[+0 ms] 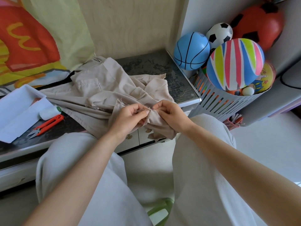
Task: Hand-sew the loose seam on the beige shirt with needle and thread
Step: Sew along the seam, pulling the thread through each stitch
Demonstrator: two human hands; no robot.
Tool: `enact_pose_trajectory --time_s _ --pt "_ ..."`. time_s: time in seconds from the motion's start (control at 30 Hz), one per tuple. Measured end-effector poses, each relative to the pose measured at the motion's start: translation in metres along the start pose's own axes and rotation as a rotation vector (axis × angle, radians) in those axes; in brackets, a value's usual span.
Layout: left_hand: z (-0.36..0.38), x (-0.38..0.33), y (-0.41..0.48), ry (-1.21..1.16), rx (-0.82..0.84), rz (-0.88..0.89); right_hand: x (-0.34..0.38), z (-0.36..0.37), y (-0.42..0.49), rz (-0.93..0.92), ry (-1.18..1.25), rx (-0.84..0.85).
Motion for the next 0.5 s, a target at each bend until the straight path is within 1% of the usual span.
enact_pose_trajectory --time_s 0.07,0.13,0.2,0.33,0.5 --pt "0.001 0.002 0.001 0.004 -0.008 -0.029 0.001 0.000 -0.001 0.012 -0.017 -0.019" --pt "0.001 0.004 0.001 -0.012 -0.014 -0.038 0.000 0.004 -0.002 0.018 -0.019 -0.003" --pt "0.002 0.004 0.002 -0.018 -0.012 -0.033 0.003 0.005 -0.004 -0.008 -0.062 -0.010" --pt "0.000 0.006 0.003 0.051 -0.048 -0.039 0.019 -0.003 -0.010 -0.124 -0.234 -0.140" --pt "0.000 0.008 0.005 0.076 -0.043 -0.061 0.031 0.008 -0.011 -0.232 -0.396 -0.046"
Point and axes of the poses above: each hand's wrist, its own y-axis towards the middle knuckle, its own z-axis out of the palm, x = y × z, the point moved 7 cm from there along y, towards the middle knuckle, and after that the axes turned 13 degrees about x, right-handed, at the moved point
